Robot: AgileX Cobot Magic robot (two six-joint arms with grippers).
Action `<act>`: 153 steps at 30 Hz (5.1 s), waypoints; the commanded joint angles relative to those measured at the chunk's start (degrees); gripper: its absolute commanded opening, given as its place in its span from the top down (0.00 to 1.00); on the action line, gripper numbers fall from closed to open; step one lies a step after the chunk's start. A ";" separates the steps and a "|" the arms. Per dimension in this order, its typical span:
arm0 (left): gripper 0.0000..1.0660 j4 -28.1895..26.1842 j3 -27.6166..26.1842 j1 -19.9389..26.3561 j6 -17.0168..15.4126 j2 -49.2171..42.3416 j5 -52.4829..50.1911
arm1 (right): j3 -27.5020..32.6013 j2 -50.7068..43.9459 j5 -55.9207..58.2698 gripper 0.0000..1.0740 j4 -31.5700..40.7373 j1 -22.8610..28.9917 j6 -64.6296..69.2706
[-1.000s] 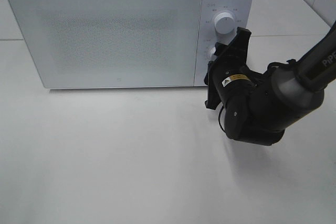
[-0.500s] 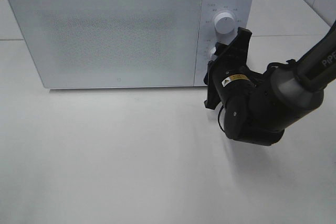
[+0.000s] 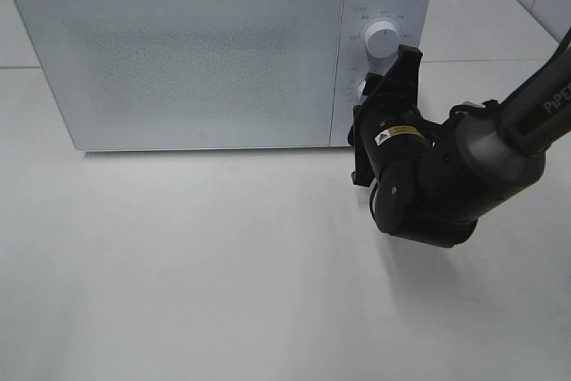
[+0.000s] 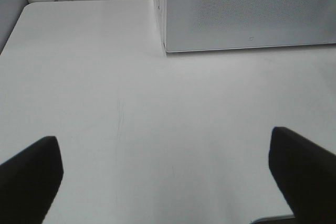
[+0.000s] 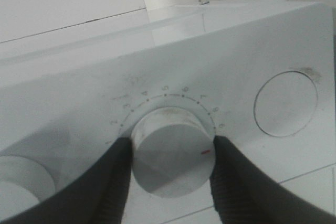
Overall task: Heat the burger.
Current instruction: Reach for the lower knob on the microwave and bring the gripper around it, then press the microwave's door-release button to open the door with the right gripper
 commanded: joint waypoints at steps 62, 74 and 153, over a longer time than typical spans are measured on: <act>0.06 -0.29 0.17 0.17 -0.11 -0.92 -0.17 | 6.02 -40.16 78.04 0.35 -25.50 -10.14 -92.59; 0.06 -0.29 0.17 0.17 -0.11 -0.92 -0.17 | 3.84 -55.18 92.36 0.25 -35.29 -10.14 -91.10; 0.06 -0.29 0.17 0.17 -0.11 -0.40 -0.17 | 16.16 -116.43 123.47 0.29 -42.28 -30.08 -83.59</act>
